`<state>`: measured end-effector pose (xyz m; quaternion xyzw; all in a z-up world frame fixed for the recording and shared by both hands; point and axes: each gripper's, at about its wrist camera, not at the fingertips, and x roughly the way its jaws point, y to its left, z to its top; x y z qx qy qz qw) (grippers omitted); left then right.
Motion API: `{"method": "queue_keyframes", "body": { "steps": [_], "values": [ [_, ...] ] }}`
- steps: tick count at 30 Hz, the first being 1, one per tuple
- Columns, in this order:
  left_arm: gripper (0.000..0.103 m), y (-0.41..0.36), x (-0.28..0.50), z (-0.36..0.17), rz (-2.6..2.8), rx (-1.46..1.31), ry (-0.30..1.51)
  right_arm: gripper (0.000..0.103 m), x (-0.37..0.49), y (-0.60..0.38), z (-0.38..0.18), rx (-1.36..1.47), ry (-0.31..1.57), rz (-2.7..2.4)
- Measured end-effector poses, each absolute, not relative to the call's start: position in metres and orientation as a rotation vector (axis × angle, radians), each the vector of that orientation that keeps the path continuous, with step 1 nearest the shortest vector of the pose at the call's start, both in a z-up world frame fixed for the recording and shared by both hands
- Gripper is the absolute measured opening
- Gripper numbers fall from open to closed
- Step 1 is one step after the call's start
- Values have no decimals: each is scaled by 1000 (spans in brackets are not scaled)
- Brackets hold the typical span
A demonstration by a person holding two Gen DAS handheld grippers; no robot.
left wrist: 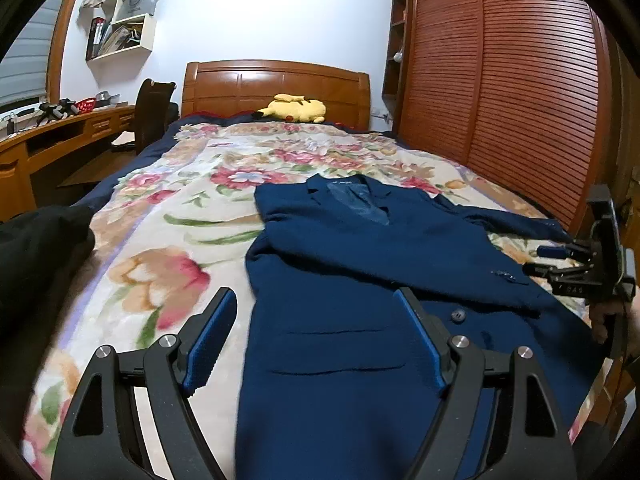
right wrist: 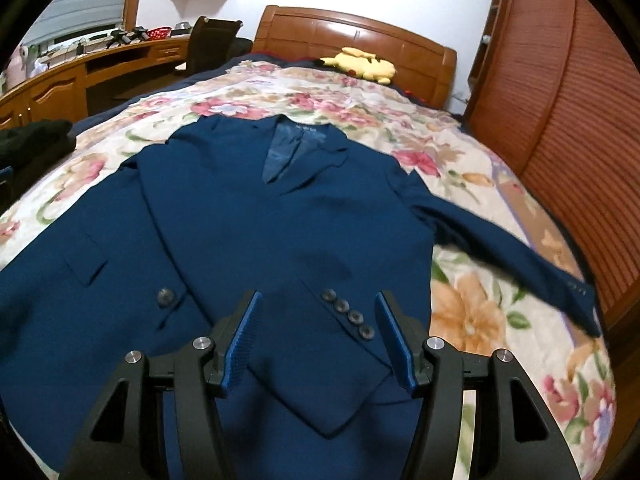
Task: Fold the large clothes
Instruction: 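Move the right tool to the other sleeve and grasp its buttoned cuff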
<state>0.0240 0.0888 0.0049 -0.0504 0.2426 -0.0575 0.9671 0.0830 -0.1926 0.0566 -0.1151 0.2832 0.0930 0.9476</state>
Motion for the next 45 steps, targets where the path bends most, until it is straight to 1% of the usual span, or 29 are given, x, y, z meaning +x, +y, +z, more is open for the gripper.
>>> {"method": "queue_keyframes", "body": {
  "steps": [3,5,6,8,11,13,15,21,30,38,45],
  "values": [
    [82,82,26,8,-133,-114,478,60,83,-212,57,-210,591,168],
    [88,74,27,10,-147,-108,465,60,85,-224,56,-193,598,144],
    [89,70,28,12,-152,-103,459,60,85,-229,55,-185,601,134],
    [103,60,29,13,-157,-86,452,60,83,-239,56,-172,603,116],
    [103,49,32,14,-188,-90,454,61,80,-254,58,-156,595,93],
    [103,42,35,15,-213,-106,460,66,78,-260,60,-151,590,81],
    [103,34,38,16,-217,-103,458,68,77,-267,61,-149,584,65],
    [103,10,48,14,-229,-78,464,68,78,-295,67,-148,590,-13],
    [103,-19,57,8,-250,-37,489,69,106,-350,74,-150,610,-153],
    [103,-35,62,2,-255,-8,516,68,162,-409,78,-63,657,-261],
    [103,-46,65,-4,-263,26,531,68,199,-444,89,-21,646,-313]
  ]
}}
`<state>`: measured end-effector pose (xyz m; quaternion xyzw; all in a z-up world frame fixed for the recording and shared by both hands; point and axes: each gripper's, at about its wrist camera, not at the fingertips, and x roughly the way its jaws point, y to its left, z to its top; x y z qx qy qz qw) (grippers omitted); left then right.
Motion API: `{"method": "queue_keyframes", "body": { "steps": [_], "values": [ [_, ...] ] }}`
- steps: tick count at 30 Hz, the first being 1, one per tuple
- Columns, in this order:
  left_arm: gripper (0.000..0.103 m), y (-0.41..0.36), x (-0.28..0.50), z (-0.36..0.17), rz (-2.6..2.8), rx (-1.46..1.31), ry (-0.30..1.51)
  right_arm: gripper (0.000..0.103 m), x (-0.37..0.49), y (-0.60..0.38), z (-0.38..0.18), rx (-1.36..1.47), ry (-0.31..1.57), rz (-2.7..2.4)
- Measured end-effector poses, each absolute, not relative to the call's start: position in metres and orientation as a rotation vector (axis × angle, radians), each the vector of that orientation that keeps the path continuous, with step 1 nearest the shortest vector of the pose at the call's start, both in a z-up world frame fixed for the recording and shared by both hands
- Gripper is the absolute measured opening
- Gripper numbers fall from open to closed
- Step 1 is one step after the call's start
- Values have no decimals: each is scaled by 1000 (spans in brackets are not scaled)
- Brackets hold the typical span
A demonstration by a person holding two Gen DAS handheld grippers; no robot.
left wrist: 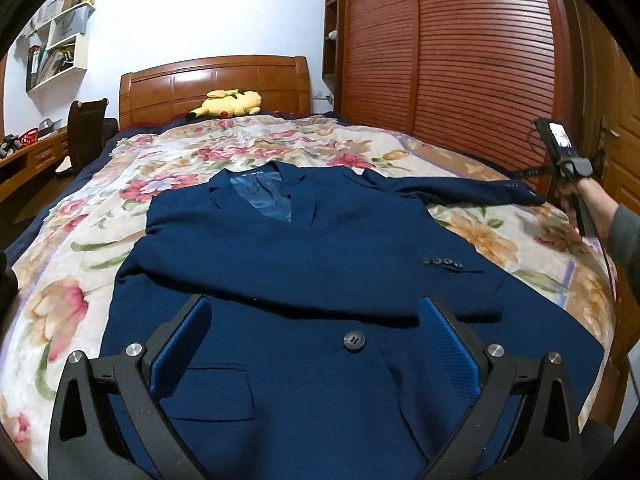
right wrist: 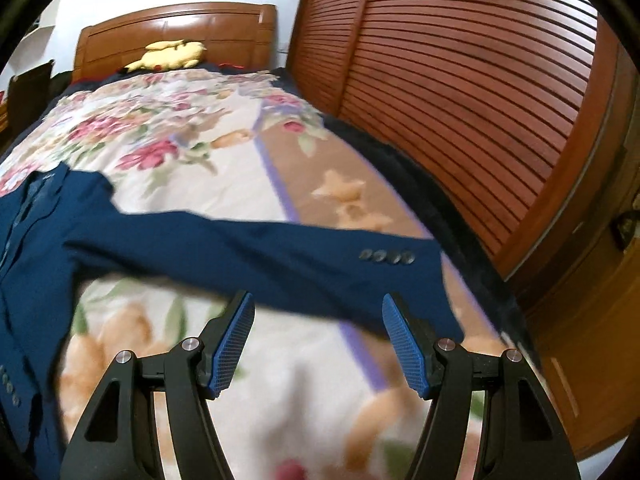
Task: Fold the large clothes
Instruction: 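Move the right tool to the other sleeve and grasp its buttoned cuff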
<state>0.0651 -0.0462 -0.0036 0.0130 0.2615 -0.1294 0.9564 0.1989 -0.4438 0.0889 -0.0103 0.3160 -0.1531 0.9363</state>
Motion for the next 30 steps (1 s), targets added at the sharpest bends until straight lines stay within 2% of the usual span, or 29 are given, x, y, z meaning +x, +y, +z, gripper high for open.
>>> {"method": "queue_keyframes", "body": {
  "steps": [7,20,21,22,23,24,25,30],
  "values": [
    [103,-60,68,-5,-274,76,540,68,220,-471,76,33,662,-356],
    [103,-63,72,-11,-279,81,569,68,242,-529,20,225,791,-476],
    [103,-63,72,-10,-280,80,568,65,244,-527,20,216,795,-472],
    [103,-63,72,-10,-281,79,568,47,246,-525,19,205,802,-459],
    [103,-62,72,-10,-281,79,568,36,247,-523,18,197,805,-435],
    [103,-63,72,-10,-280,78,567,11,246,-519,20,187,808,-413],
    [103,-63,72,-10,-281,78,567,4,244,-516,23,178,814,-388],
    [103,-61,72,-13,-282,65,573,0,231,-483,59,95,728,-332]
  ]
}}
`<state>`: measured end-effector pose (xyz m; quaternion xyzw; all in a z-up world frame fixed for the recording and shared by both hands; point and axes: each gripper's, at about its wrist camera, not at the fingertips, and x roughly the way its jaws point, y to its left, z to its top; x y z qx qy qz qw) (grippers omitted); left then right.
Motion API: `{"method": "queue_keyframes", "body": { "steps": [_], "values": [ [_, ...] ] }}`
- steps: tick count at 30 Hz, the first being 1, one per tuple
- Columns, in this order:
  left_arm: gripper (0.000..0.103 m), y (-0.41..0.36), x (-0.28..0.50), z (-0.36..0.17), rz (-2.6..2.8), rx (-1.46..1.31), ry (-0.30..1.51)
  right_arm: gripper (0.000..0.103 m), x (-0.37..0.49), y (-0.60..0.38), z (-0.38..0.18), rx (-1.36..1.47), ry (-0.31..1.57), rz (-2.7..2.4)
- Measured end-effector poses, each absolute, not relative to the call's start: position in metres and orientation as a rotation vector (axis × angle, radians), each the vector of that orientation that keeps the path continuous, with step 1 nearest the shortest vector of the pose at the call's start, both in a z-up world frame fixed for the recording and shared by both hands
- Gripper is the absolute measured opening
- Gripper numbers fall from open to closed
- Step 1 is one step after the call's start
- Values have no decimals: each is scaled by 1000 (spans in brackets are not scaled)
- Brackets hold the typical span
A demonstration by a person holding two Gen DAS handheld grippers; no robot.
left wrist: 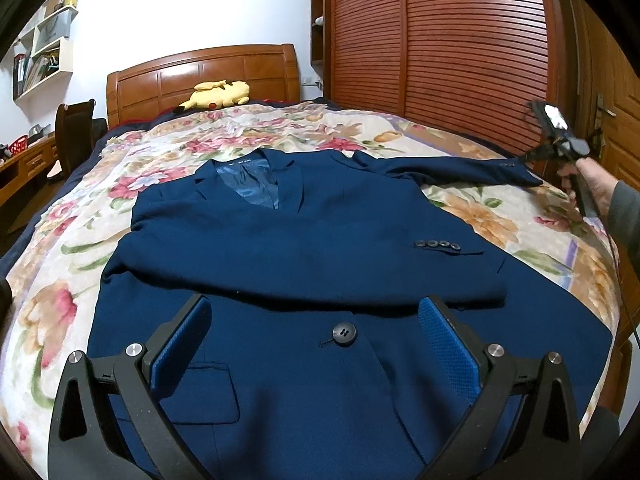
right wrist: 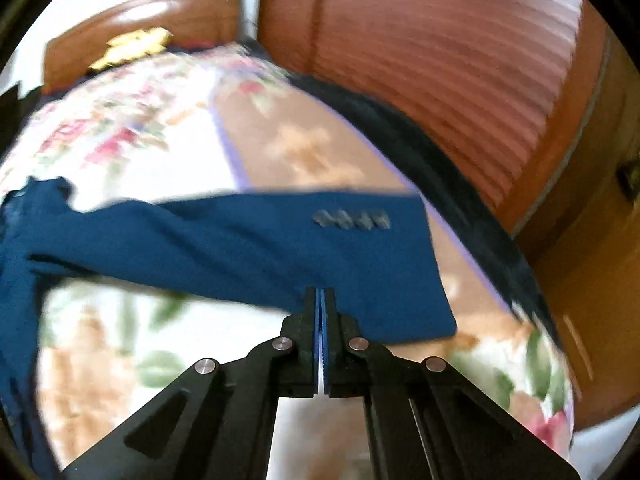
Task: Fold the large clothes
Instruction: 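Move the right tool to the other sleeve and grasp its buttoned cuff, then lift the held sleeve and carry it across the jacket front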
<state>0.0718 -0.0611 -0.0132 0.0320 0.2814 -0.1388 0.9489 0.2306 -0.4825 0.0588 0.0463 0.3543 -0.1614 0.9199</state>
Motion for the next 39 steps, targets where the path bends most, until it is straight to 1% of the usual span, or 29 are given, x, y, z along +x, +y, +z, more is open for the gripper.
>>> {"method": "queue_keyframes", "body": {
  "steps": [4,8,9,10,11,12,13,14,15,21,22,23,24,25,26,28,39],
  "values": [
    [103,-58,70,-16,-283,55,580,0,216,-462,88,44,669,-313],
    [103,-58,70,-15,-288,60,581,0,208,-469,89,54,662,-342],
    [103,-58,69,-14,-288,62,580,6,208,-472,85,57,668,-359],
    [103,-58,69,-14,-287,64,580,21,209,-478,78,53,682,-385],
    [103,-59,70,-15,-286,68,582,32,211,-484,71,54,697,-405],
    [103,-60,70,-15,-286,72,584,58,212,-488,65,61,706,-424],
    [103,-60,71,-15,-285,75,586,73,212,-497,58,76,708,-449],
    [103,-61,71,-16,-285,79,589,76,210,-505,53,97,702,-468],
    [103,-62,71,-17,-285,83,591,77,209,-511,48,118,699,-482],
    [103,-64,72,-20,-287,92,604,77,217,-558,4,269,771,-491],
    [103,-64,72,-20,-287,92,606,63,223,-564,0,286,779,-477],
    [103,-64,73,-21,-287,93,609,55,224,-565,-4,284,788,-455],
    [103,-65,73,-21,-286,93,610,44,226,-564,-6,258,788,-450],
    [103,-65,73,-21,-286,93,610,18,228,-562,-5,239,784,-435],
    [103,-65,73,-20,-286,93,609,10,229,-556,-2,234,782,-395],
    [103,-65,74,-20,-286,92,608,8,230,-544,6,177,769,-383],
    [103,-58,69,-14,-284,66,574,7,182,-436,90,-29,574,-181]
  ]
}}
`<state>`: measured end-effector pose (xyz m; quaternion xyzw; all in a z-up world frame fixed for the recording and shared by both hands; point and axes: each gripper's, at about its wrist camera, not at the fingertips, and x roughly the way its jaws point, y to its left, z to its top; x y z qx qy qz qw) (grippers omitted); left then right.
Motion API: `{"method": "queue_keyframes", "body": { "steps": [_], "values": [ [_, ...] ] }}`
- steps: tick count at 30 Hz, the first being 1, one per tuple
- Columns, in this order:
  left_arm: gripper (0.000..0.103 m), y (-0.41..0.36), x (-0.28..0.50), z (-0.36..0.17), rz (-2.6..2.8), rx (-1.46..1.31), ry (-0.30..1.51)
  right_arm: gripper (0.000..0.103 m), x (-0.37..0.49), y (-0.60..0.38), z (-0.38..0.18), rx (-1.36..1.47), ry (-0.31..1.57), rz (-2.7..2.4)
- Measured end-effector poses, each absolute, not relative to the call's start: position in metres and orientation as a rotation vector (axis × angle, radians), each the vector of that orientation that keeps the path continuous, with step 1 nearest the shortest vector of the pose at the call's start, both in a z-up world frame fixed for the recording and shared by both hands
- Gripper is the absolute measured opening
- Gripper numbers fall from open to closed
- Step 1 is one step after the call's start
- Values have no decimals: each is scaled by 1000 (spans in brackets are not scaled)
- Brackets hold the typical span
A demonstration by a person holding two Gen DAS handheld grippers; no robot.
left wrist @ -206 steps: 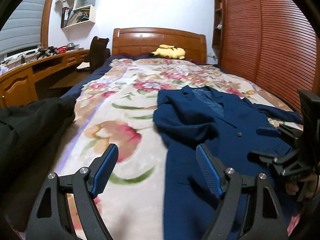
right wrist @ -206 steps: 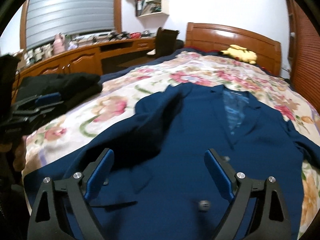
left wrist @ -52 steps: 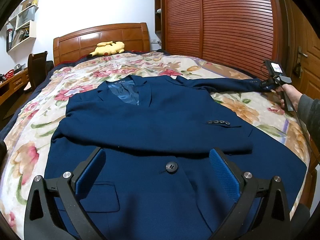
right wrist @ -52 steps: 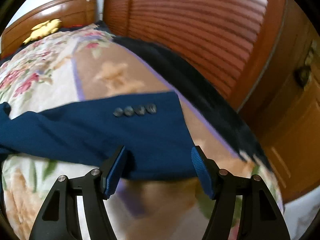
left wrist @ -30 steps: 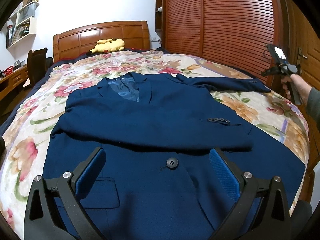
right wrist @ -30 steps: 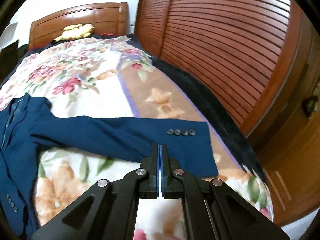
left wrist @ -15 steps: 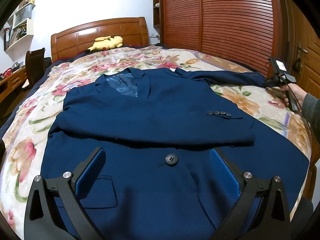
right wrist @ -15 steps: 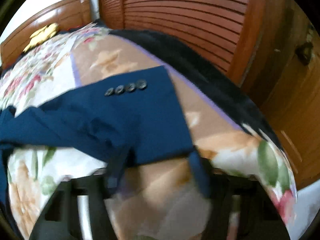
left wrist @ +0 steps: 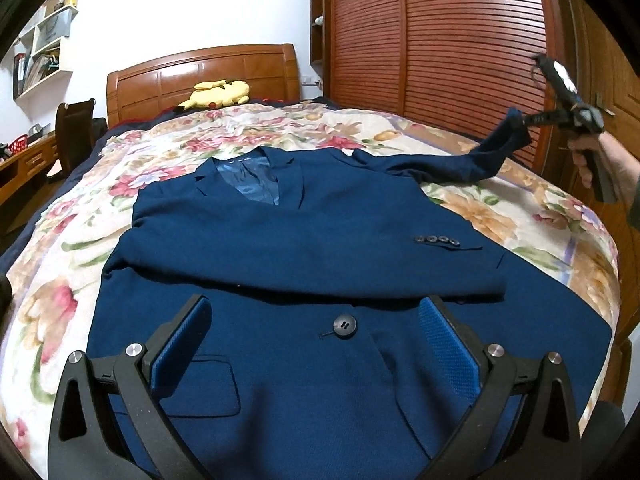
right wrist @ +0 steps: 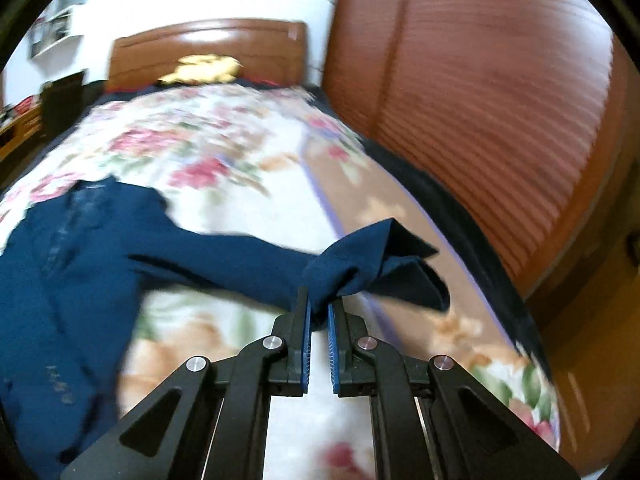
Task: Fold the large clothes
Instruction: 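Lift the held sleeve and carry it across the jacket front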
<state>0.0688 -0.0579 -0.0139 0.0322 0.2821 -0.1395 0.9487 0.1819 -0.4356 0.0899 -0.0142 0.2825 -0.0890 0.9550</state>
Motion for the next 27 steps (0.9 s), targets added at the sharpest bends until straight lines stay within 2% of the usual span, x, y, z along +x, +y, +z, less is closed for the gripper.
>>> {"method": "queue_keyframes", "body": {
  "steps": [11,27],
  "values": [
    [103,-46,60,-9,-272,58,562,7,122,-323,142,-182,441,-21],
    [103,-1,45,0,-210,22,531,6,71,-240,168,-291,252,218]
  ]
}}
